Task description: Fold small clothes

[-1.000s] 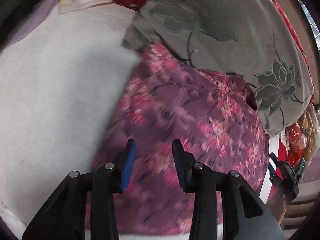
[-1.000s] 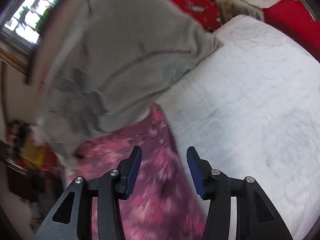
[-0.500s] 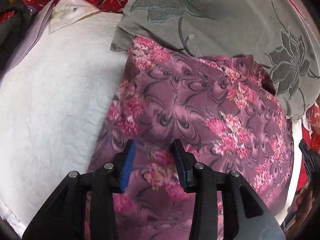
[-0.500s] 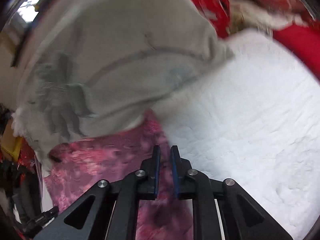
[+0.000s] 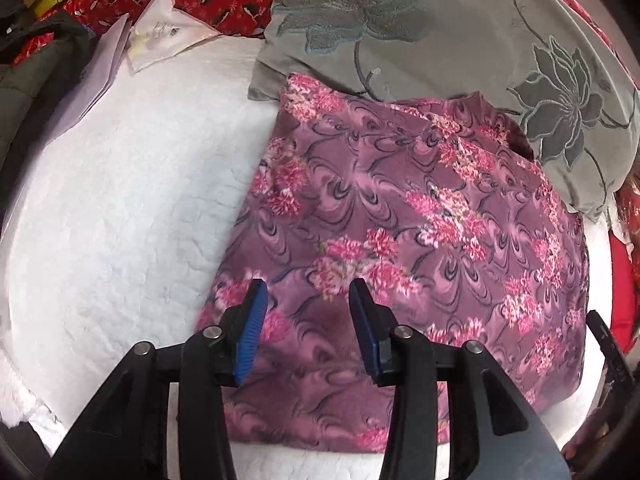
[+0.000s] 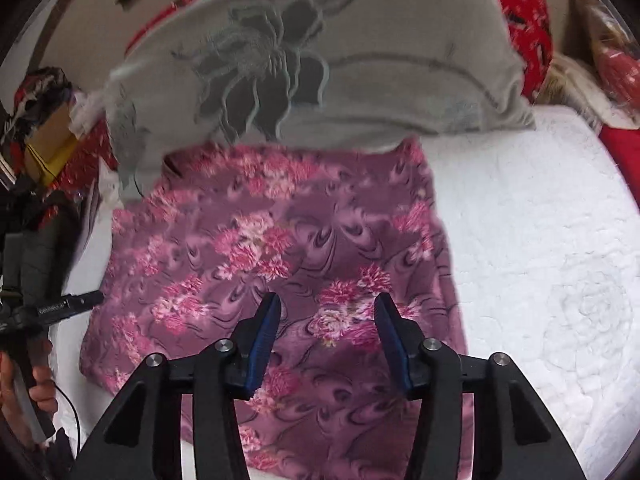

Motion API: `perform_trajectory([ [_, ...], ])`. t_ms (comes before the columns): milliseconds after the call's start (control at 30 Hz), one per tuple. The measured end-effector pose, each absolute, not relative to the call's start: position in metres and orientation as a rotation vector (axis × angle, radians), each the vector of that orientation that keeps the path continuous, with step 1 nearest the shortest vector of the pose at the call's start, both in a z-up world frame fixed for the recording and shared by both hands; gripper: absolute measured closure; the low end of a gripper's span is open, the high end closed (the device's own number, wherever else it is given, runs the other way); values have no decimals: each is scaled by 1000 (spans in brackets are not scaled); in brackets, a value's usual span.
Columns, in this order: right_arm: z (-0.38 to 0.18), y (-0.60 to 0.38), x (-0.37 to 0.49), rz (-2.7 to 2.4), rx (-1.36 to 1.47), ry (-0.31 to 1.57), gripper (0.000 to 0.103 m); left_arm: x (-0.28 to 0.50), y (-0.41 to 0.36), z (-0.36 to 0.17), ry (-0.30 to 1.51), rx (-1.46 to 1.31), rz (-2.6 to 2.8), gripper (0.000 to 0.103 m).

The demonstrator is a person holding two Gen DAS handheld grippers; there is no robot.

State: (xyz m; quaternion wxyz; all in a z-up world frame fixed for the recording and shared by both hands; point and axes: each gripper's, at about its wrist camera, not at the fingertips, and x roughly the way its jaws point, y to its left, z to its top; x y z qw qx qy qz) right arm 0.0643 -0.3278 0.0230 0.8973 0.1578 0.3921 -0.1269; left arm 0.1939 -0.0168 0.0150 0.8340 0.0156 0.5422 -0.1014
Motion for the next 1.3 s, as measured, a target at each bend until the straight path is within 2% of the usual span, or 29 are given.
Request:
perform_trajectory([
  [67, 14, -328, 58, -298, 305, 842, 52, 188, -15, 15, 1153, 37, -207, 63],
  [100, 8, -330, 62, -318, 297, 869, 52, 184, -13, 13, 1155, 39, -206, 59],
  [133, -4, -333, 62, -335, 289, 912, 53, 180, -11, 8, 1165, 44, -204, 50],
  [200, -16, -338, 53, -320, 262, 927, 52, 179, -7, -8, 1213, 69, -214, 44],
  [300, -5, -332, 49, -340, 238, 919, 52, 165, -1, -23, 1206, 106, -244, 43],
  [400, 9, -330, 38, -306, 303, 818, 52, 149, -2, -18, 1167, 128, -267, 43],
  [433, 7, -331, 36, -313, 309, 813, 50, 145, -3, -18, 1160, 135, -270, 41],
  [467, 0, -331, 39, -328, 307, 833, 41, 141, -4, -20, 1155, 148, -272, 40],
  [500, -12, -332, 44, -344, 302, 885, 37, 136, -6, -20, 1152, 164, -272, 40],
  [567, -27, -332, 46, -373, 257, 945, 35, 128, -7, -17, 1141, 180, -270, 40],
  [800, 7, -366, 37, -382, 433, 809, 37, 131, 3, 7, 1132, 50, -287, 40],
  [967, 7, -393, 64, -414, 505, 863, 35, 162, 5, -16, 1211, 32, -295, 40],
  [1033, -13, -392, 79, -446, 453, 987, 36, 164, 3, -26, 1214, 57, -297, 39],
  [1200, 21, -344, 70, -527, 235, 793, 40, 160, 14, -15, 1200, 2, -375, 39],
  [1300, 26, -285, 78, -309, 110, 800, 40, 173, 37, -10, 1226, -122, -414, 39],
])
